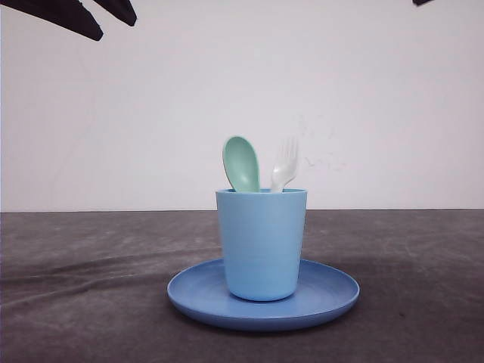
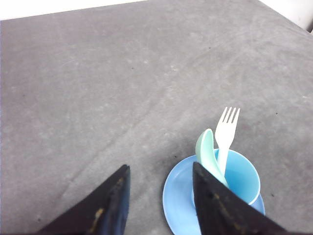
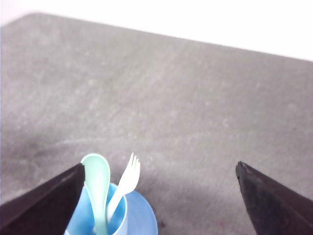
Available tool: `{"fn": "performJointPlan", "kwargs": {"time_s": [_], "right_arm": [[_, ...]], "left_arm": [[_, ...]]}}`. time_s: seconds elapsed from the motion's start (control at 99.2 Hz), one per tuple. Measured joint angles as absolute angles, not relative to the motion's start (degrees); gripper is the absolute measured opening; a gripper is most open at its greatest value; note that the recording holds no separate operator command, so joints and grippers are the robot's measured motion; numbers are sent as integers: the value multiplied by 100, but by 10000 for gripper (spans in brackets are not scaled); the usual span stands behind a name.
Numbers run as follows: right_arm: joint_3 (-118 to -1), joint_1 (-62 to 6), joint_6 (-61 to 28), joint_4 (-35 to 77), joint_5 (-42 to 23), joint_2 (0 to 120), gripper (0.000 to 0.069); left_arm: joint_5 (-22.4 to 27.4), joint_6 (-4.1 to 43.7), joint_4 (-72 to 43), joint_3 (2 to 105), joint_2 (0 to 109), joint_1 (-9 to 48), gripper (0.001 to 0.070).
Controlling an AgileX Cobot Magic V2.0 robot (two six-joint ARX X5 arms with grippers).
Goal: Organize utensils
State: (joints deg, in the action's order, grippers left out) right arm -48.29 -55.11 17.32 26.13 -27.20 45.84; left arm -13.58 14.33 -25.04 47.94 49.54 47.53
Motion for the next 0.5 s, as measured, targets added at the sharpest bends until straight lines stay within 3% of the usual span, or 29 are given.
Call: {"fn": "performJointPlan", "kwargs": {"time_s": [0.141, 0.192, 0.242, 0.323, 0.383, 0.504], "right_arm": [[-4829, -5511, 1688, 2615, -2720, 4589, 613], [-4829, -5511, 1686, 2615, -2720, 4589, 578], [-4829, -5511, 1686, 2615, -2720, 4589, 476], [-4829, -5511, 1669, 2615, -2720, 4589, 236], [-4829, -5511, 1627, 2615, -2720, 4589, 92], [-4829, -5511, 1610, 2611, -2720, 4589, 16]], "left_arm": [[-1358, 1507, -2502, 4794, 4954, 4753, 233], [-1358, 1514, -2502, 4794, 4954, 4753, 232], [-1358, 1516, -2504, 4794, 4954, 4753, 212], [-1358, 1533, -2502, 4794, 4954, 4753, 89], [-1358, 1540, -2497, 4794, 4954, 4753, 41], [-1358, 1562, -2482, 4794, 4954, 4753, 22]]}}
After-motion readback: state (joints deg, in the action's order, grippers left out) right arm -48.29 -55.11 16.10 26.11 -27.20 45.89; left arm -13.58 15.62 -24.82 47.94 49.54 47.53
